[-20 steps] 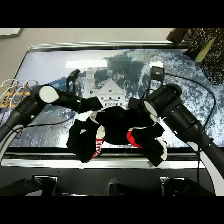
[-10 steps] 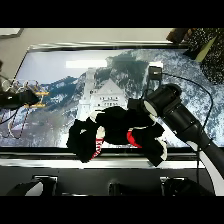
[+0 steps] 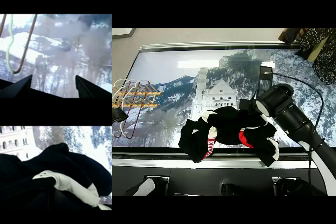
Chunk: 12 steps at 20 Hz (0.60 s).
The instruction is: Fold the clothes and pants, and hang the long-sleeved shirts on hangers.
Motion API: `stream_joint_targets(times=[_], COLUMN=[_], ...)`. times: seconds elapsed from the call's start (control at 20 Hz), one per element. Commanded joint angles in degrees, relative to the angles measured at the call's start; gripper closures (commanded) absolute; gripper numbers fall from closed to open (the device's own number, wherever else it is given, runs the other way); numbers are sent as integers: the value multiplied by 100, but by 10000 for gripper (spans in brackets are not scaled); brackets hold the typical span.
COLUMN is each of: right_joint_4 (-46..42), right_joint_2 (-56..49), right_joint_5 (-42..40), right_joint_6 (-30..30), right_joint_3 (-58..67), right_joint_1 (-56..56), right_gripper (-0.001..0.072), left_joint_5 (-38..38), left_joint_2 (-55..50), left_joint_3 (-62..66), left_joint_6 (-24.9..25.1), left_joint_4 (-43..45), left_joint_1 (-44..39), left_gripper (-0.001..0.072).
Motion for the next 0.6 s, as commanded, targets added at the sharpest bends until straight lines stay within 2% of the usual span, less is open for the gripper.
stream_joint_targets(times=[0.0, 0.1, 0.25, 0.4, 0.55], right_joint_4=[2, 2, 0, 0, 0], right_joint_2=[-2, -2, -2, -2, -2], right_joint_5=[-46, -9, -20, -26, 7], right_joint_6=[-33, -33, -35, -35, -31], right_joint_3=[7, 7, 4, 7, 4], right_joint_1=[4, 4, 4, 4, 4], right_gripper=[668, 668, 668, 668, 667], left_joint_5=[133, 101, 219, 511, 566], left_joint_2=[-216, -417, -859, -1270, -1685], left_joint_3=[-232, -234, -234, -234, -234], left_joint_6=[1204, 1735, 2400, 2597, 3104], left_joint_4=[-876, -844, -721, -723, -719], left_joint_1=[1300, 1602, 1602, 1600, 1471], left_gripper=[88, 87, 87, 88, 88])
